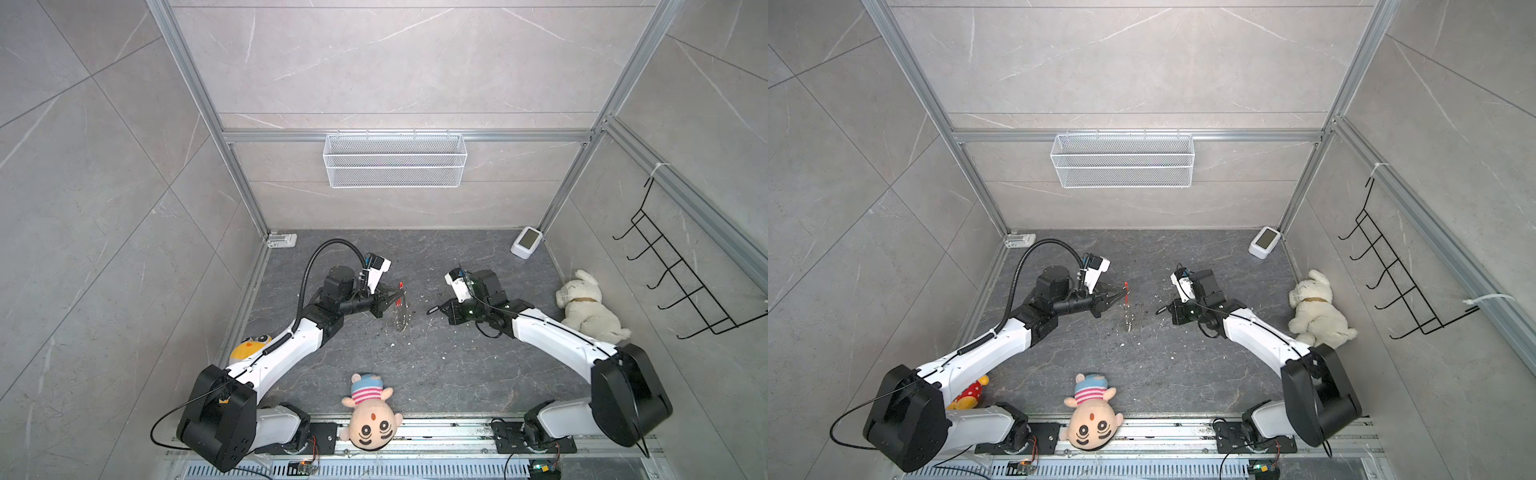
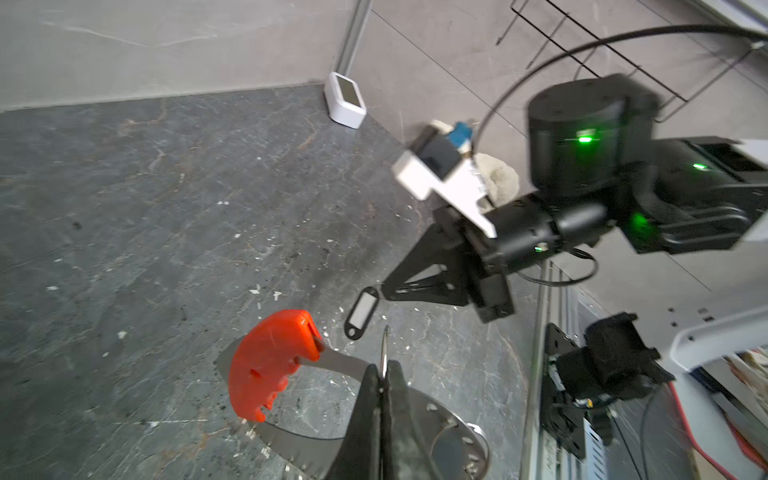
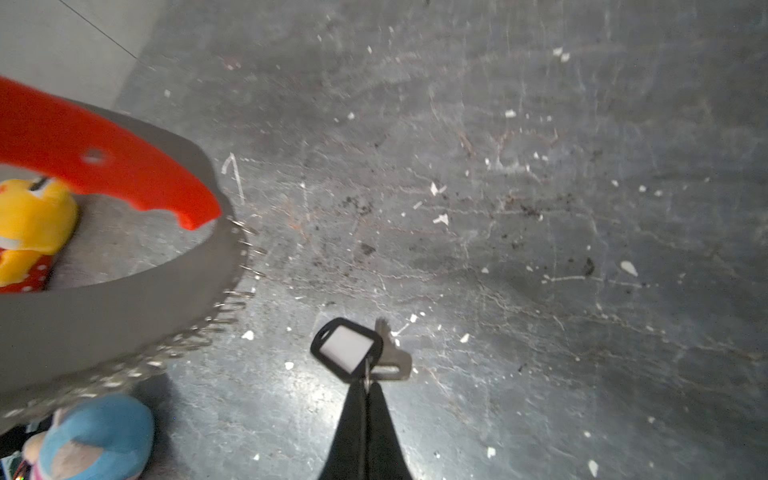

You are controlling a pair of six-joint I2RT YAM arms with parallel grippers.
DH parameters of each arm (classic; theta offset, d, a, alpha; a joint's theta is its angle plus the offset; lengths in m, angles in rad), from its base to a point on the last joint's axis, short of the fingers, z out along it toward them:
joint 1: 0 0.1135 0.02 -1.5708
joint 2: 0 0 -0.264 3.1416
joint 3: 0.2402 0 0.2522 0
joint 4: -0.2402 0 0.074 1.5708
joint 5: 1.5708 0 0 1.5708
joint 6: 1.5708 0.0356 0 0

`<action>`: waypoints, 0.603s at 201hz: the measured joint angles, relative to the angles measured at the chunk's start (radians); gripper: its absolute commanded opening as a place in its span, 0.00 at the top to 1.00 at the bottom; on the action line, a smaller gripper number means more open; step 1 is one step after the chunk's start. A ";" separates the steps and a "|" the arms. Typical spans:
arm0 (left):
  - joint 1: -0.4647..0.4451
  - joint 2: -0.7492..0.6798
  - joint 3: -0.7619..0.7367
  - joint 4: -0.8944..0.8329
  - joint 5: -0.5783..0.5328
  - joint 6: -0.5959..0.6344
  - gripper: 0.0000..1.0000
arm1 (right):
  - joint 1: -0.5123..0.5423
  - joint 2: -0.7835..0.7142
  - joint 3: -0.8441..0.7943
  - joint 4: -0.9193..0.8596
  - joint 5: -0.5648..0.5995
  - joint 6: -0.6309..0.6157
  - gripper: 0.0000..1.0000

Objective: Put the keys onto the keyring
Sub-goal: 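Lift the key with the right gripper and carry it to the split ring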

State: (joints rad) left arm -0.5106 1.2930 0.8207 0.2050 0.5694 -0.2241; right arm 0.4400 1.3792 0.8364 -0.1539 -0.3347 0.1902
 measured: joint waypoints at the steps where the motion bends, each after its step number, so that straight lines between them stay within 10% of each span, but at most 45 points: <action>1: 0.000 0.000 0.000 0.000 -0.003 0.000 1.00 | 0.000 -0.004 0.000 0.001 -0.002 0.000 1.00; 55: 0.000 0.001 -0.037 0.050 -0.182 0.076 1.00 | -0.001 -0.052 0.084 -0.063 -0.049 0.060 1.00; 121: -0.001 -0.142 -0.140 0.076 -0.246 0.051 1.00 | -0.001 -0.175 0.070 -0.058 -0.369 0.075 1.00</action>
State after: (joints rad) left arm -0.5117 1.1511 0.6804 0.2806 0.3233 -0.1726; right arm 0.4393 1.2037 0.9062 -0.2123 -0.7033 0.2653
